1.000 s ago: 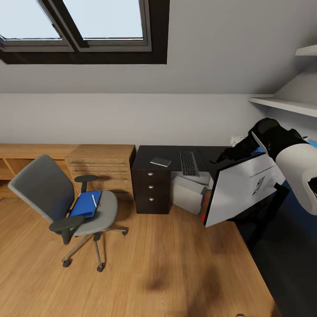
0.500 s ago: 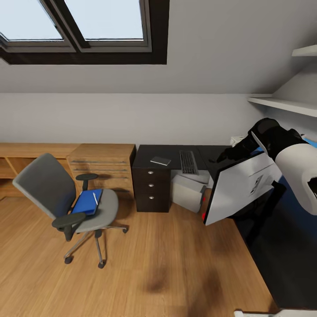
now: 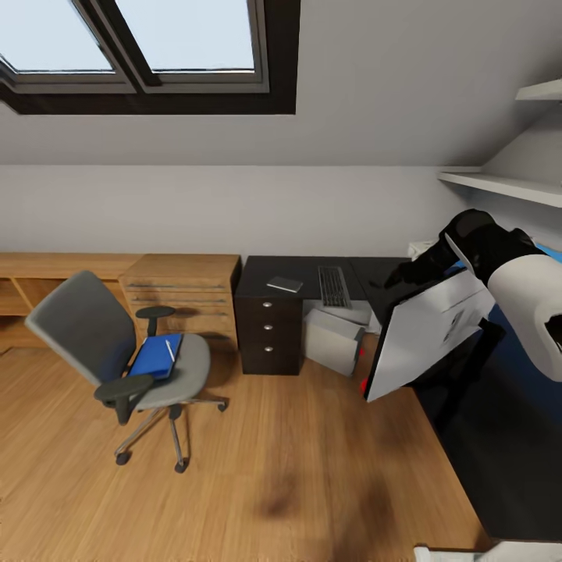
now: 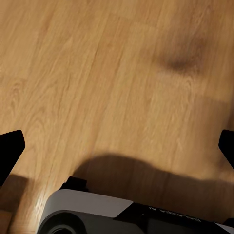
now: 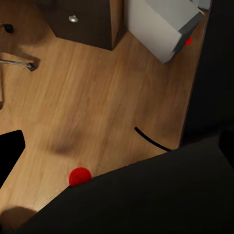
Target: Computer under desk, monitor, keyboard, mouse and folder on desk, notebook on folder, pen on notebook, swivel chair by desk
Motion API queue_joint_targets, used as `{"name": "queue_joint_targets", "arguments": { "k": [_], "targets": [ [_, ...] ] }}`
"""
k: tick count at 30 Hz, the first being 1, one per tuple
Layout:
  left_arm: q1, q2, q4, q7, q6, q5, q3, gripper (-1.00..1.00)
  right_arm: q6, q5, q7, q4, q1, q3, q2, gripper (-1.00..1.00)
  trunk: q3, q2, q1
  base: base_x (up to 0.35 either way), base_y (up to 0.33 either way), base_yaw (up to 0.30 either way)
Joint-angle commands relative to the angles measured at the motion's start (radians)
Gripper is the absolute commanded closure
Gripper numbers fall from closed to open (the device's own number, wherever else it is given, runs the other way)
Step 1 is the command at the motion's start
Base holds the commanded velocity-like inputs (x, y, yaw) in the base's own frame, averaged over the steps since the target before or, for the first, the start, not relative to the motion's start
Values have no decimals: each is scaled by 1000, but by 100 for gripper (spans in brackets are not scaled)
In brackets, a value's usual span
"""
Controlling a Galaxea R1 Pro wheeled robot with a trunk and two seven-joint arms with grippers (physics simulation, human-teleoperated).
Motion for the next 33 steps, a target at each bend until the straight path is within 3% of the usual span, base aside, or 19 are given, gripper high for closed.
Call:
{"name": "queue_joint_targets", "arguments": {
  "k": [1,16,33],
  "targets": [
    [-1,0,0,7,-3,5,-9,-100,1,13,10,-2,0,10,-1,-100,-1,-1,0,-159,0,0],
    [-1,0,0,8,-3,5,-9,-100,0,20,10,-3,0,39,-1,-100,-1,-1,0,-58,0,0],
    [-1,0,0,8,-3,5,-9,-100,-2,22,7,-10,0,40,-2,-100,-1,-1,0,-30,0,0]
  ]
}}
